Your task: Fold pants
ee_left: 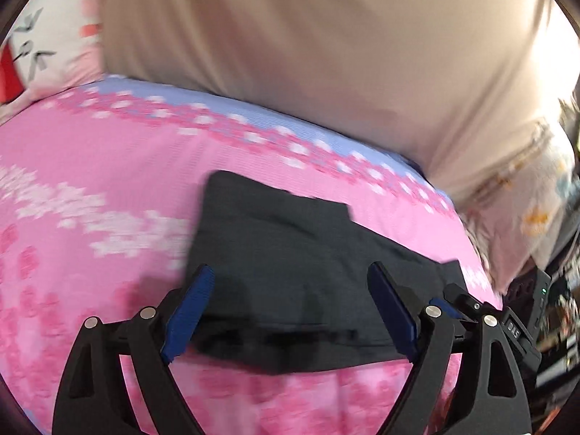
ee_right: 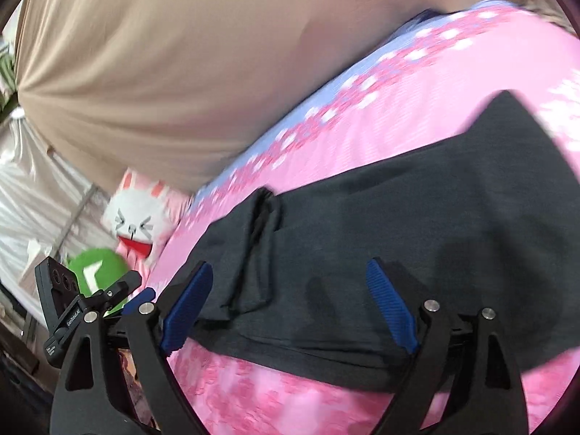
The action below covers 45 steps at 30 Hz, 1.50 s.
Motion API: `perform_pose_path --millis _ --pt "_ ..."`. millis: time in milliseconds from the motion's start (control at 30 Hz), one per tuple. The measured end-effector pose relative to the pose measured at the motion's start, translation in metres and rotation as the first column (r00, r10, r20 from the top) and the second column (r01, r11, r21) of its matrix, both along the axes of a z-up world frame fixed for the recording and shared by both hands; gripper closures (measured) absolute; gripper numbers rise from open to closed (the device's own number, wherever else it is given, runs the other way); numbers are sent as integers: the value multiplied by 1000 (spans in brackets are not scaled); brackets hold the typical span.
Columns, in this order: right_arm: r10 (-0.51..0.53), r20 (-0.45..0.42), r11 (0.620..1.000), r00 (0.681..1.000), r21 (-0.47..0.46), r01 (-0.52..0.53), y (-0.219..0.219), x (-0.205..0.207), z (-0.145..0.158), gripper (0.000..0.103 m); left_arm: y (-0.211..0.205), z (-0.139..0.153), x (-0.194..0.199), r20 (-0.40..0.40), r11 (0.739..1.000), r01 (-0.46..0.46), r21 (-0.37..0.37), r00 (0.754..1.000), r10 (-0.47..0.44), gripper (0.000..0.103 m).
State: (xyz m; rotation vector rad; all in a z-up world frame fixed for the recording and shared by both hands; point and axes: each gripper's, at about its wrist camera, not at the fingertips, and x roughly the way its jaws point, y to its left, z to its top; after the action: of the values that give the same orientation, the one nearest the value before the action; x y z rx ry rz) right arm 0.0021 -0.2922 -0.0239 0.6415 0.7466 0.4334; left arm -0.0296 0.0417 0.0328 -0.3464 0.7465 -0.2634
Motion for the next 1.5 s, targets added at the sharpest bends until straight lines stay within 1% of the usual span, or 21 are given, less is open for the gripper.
perform_pose_path --millis 133,200,233,267,300,367,467,567,633,733,833,900,1067,1133,1167,1200,1267,1333,1367,1433,1500 --pt "100 -94 992 991 -73 -107 58 39 -13 14 35 0 -11 -7 998 -55 -13 998 55 19" --pt "93 -77 985 993 -140 -103 79 41 -13 15 49 -4 -16 -14 997 -77 -14 997 77 19" --pt "116 -58 977 991 -173 -125 91 41 -10 30 55 -5 -17 -18 996 -86 -18 996 86 19" --pt "158 -61 966 986 -200 -167 104 42 -8 60 62 -7 -19 -24 995 -95 -26 995 94 19" --pt "167 -68 958 984 -226 -178 115 44 -6 77 67 -7 -19 -28 994 -102 -30 994 101 19" --pt "199 -50 954 979 -217 -205 123 44 5 86 74 -6 -18 -30 993 -114 -39 993 113 19" --pt "206 61 966 977 -175 -193 109 34 51 87 79 3 -19 -8 992 -119 -48 993 119 19" --pt "112 184 979 976 -192 -76 53 5 100 87 77 11 -22 17 993 -108 -49 994 109 17" --pt "23 191 974 981 -226 21 4 -12 106 87 71 11 -20 19 994 -96 -53 995 97 17" --pt "-124 97 945 988 -292 147 -58 -30 73 87 55 3 -10 -10 996 -56 -64 998 55 17" --pt "-259 -54 906 964 -359 223 -107 -39 8 87 29 -8 2 -50 997 -3 -71 999 0 17" --pt "-256 -69 928 964 -296 225 -119 -41 -9 86 7 -13 11 -76 996 40 -75 996 -46 17" --pt "-233 -33 945 972 -243 218 -131 -46 -1 83 -38 -26 33 -137 990 112 -79 983 -123 17" --pt "-227 -43 948 973 -237 211 -131 -44 0 76 -46 -38 45 -181 990 110 -93 975 -125 17" --pt "-229 -52 948 972 -239 211 -130 -43 -2 61 -49 -47 54 -215 988 105 -113 968 -127 17" --pt "-235 -55 946 970 -244 215 -129 -41 -3 56 -51 -52 58 -238 987 103 -124 962 -130 17" --pt "-212 -68 953 975 -235 191 -123 -37 -6 49 -56 -65 70 -284 980 105 -172 947 -151 17" --pt "-196 -80 960 977 -216 175 -119 -32 -13 44 -61 -63 72 -262 980 103 -168 954 -145 15" --pt "-197 -70 955 978 -238 175 -114 -31 -12 45 -66 -65 76 -266 974 128 -188 948 -176 15" --pt "-162 -57 959 985 -243 144 -107 -28 -8 74 -70 -67 80 -269 968 133 -211 945 -188 15" --pt "-161 -11 955 987 -256 153 -106 -32 9 88 -73 -64 81 -270 961 146 -235 940 -209 15"
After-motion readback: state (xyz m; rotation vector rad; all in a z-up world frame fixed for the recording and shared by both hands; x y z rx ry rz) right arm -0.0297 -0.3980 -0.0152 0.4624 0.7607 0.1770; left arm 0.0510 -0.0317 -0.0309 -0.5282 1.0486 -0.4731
